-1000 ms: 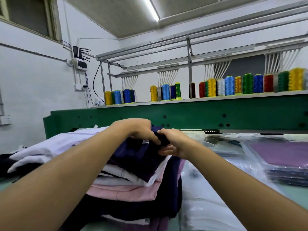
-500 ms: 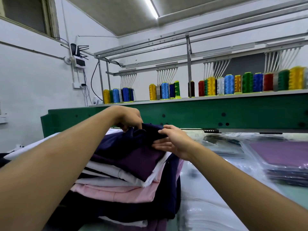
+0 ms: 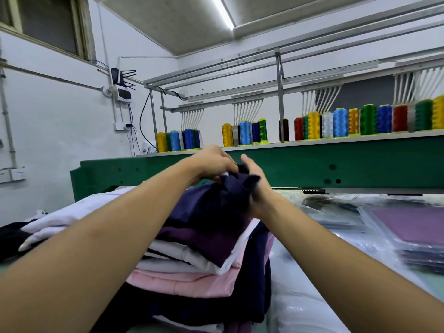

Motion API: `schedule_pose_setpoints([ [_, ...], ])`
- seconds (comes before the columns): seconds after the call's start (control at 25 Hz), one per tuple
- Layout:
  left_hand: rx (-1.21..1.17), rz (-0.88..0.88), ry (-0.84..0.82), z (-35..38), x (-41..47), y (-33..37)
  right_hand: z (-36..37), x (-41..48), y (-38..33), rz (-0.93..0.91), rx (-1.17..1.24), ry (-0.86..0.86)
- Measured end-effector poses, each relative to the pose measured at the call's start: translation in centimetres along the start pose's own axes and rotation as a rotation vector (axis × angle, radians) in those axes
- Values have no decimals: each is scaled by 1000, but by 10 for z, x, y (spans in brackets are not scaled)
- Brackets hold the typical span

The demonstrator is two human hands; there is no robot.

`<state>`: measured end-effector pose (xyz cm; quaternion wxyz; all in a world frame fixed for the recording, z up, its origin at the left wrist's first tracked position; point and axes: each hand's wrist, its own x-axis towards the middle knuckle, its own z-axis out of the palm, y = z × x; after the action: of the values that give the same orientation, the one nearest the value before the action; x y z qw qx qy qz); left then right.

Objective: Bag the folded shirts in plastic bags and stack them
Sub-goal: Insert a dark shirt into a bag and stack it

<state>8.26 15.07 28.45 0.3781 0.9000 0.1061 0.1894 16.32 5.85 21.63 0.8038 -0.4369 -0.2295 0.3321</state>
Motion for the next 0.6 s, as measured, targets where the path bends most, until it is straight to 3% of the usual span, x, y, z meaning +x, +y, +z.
schedule_pose_setpoints([
  [0.08,-13,-82,-156,4,2,-8,-9,4,0,-90,-76,87],
  [0.12,112,-127,-134,-1,4,-16,-18,2,5,-101,-140,124],
  [0.24,801,-332,69,-30,2,-53,-46,-1,20,-66,-160,232],
  [0.28,885,-429,65,-38,-1,-65,-53,1,22,-53,-150,243],
  [0.36,842,-537,12,-48,-5,-84,-60,6,23,-40,-177,266],
  [0.6,529,-488,-24,-55,0,-89,-55,6,23,-53,-186,220],
])
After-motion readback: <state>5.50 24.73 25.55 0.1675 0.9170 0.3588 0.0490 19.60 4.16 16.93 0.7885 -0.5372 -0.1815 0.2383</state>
